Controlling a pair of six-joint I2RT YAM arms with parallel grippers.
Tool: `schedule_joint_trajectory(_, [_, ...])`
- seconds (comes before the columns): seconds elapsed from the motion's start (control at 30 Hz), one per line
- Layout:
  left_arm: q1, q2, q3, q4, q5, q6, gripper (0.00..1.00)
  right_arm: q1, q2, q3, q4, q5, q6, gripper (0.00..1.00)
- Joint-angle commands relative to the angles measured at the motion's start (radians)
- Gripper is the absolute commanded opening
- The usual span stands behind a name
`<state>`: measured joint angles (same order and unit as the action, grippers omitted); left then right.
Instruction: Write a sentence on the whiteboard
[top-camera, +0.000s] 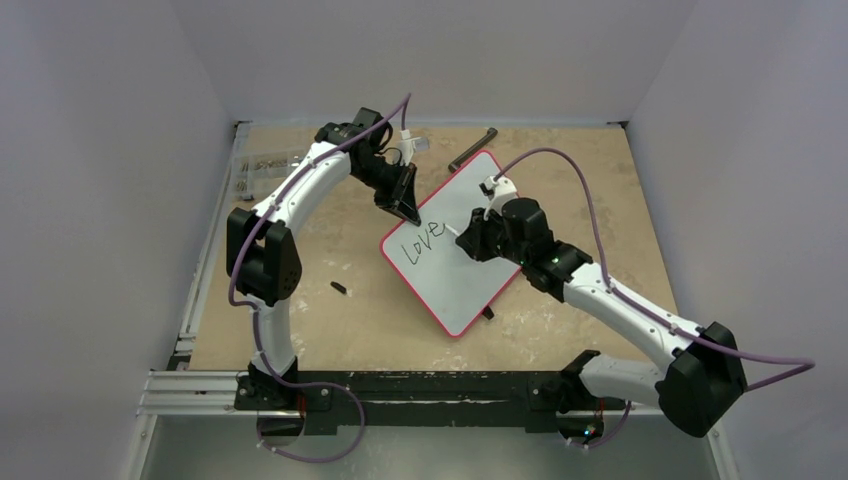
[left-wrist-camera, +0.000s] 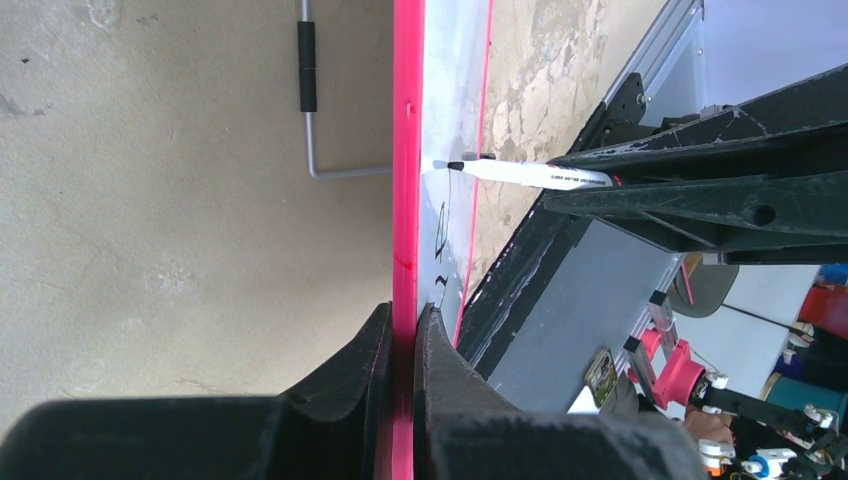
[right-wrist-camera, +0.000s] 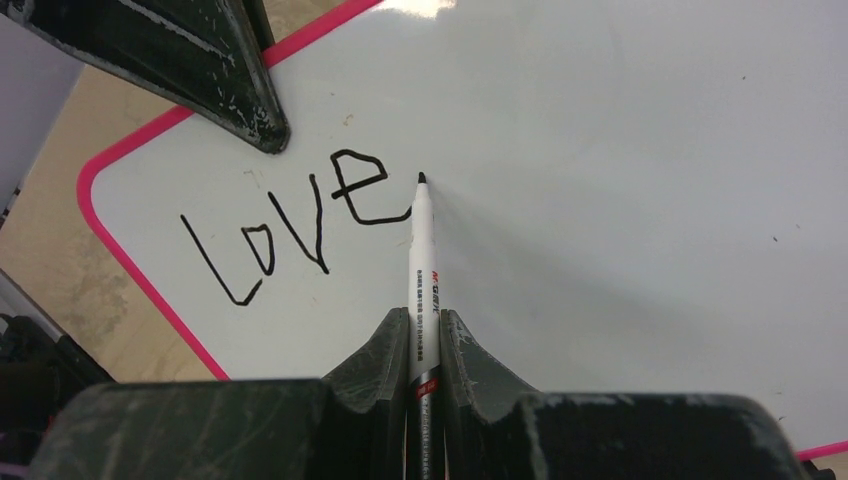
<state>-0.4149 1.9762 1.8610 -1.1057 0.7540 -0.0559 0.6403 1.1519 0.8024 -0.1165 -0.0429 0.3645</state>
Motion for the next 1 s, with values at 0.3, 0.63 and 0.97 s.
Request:
schedule_joint_trajectory(0.3, [-0.003, -0.058, -0.002, -0.011, -0.138, 0.051, 0.0, -0.006, -0.089, 0.115, -0.081, 0.035, -0.031, 0.0])
schedule_joint_trajectory(0.63, [0.006, -0.075, -0.015, -0.014, -0.169, 0.079, 0.0, -0.008, -0.104, 0.064, -0.049, 0.047, -0.035, 0.0])
schedule_joint_trajectory(0.97, [0.008, -0.079, -0.018, -0.014, -0.18, 0.081, 0.0, -0.007, -0.122, 0.084, -0.054, 0.069, -0.043, 0.0])
